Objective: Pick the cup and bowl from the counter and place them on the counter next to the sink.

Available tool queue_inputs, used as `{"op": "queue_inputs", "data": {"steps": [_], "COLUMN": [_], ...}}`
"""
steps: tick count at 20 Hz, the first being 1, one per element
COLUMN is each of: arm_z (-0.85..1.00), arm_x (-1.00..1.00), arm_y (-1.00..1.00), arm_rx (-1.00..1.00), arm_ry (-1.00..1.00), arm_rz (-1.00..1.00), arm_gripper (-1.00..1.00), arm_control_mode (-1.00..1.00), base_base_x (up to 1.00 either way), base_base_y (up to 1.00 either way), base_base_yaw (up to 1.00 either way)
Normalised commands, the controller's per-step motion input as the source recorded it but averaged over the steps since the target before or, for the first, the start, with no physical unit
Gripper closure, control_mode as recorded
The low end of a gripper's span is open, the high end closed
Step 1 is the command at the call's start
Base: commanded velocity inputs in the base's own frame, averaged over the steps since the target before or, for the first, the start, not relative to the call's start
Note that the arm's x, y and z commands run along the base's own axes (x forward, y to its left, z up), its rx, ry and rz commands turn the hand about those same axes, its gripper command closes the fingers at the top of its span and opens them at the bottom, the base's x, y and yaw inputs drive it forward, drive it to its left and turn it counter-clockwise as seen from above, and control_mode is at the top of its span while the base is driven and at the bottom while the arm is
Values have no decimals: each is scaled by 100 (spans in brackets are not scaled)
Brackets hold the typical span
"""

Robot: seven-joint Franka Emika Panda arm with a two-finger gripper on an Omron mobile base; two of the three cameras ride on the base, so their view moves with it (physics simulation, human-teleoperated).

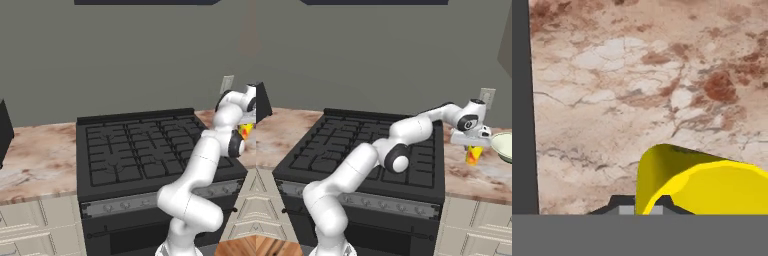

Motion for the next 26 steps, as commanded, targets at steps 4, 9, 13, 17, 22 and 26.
{"op": "queue_inputs", "data": {"steps": [4,9,13,17,22,26], "arm_z": [67,70,56,36,28,15], "arm_x": [-25,-18,-14,-9,-26,-47], "arm_y": [5,38,72,92,94,95], "arm_rx": [0,0,0,0,0,0], "arm_ry": [-19,-25,-14,-6,-4,-10], "arm_rz": [2,10,14,16,18,18], "arm_gripper": [100,100,100,100,100,100], "arm_control_mode": [-100,-100,-100,-100,-100,-100], "base_base_x": [0,0,0,0,0,0], "base_base_y": [0,0,0,0,0,0], "base_base_yaw": [0,0,0,0,0,0]}}
